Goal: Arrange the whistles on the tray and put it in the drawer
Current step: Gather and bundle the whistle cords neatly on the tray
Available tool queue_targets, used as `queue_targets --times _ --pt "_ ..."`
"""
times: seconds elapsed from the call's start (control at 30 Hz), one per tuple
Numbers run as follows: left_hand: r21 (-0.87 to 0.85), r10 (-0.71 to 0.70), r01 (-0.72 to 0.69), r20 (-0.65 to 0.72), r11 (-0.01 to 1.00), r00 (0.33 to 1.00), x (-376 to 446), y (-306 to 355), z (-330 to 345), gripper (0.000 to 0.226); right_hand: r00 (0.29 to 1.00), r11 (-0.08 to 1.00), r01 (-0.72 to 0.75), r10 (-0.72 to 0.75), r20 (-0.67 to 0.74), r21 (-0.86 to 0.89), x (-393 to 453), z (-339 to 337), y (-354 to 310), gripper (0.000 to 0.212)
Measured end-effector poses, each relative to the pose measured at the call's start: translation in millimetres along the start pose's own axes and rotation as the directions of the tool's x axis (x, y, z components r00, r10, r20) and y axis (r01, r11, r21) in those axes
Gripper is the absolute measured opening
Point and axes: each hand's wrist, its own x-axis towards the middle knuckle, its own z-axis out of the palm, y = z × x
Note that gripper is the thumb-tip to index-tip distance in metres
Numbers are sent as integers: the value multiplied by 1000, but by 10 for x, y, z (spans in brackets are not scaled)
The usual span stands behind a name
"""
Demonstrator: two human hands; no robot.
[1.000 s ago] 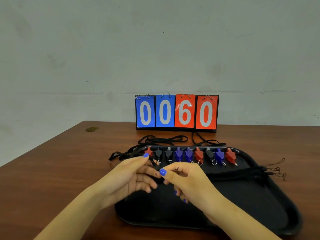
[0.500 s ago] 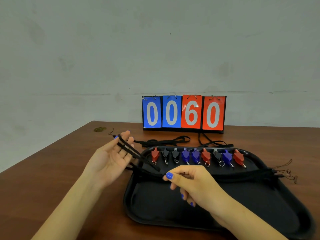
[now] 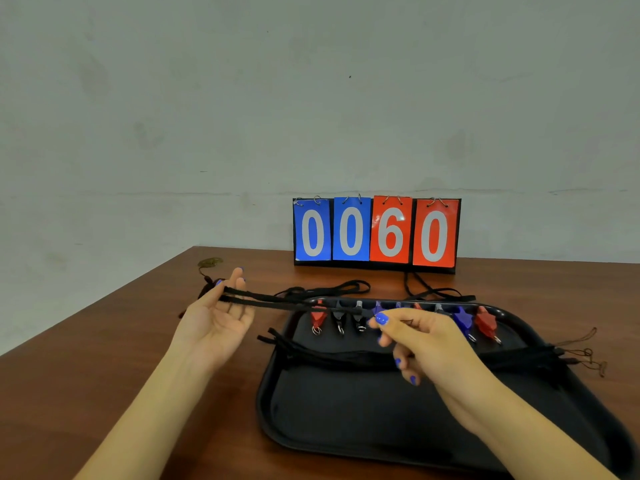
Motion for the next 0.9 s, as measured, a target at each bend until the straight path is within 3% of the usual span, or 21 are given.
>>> queue_targets --times 0.3,0.9 --pt "-33 31 -33 -43 999 999 62 21 -34 17 977 993 -18 42 -209 117 119 -235 -29 14" --pt "-6 126 -129 -161 992 979 158 83 -87 15 931 972 -10 95 -353 236 129 -361 -111 17"
